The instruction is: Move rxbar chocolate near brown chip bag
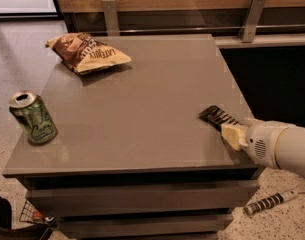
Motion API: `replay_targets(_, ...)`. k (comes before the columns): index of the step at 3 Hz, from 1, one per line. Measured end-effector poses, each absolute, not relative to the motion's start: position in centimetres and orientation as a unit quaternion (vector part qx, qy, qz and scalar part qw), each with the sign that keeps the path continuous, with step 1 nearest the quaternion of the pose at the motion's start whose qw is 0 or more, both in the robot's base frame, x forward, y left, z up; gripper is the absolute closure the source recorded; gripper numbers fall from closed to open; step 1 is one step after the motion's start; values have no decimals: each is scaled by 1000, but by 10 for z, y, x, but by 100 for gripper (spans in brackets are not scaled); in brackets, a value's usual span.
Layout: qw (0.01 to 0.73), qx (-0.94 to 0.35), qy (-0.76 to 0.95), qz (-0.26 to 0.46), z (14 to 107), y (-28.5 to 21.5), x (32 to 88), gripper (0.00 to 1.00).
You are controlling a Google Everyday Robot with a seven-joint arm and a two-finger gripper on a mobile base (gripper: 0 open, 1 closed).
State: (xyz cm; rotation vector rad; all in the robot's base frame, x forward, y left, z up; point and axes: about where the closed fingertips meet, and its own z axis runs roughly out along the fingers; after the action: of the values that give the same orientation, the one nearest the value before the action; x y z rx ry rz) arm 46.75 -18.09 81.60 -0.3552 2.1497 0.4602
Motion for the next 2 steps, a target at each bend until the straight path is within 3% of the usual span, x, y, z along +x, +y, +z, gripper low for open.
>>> replay_targets(2,442,-143,866,185,816,-181,468,100)
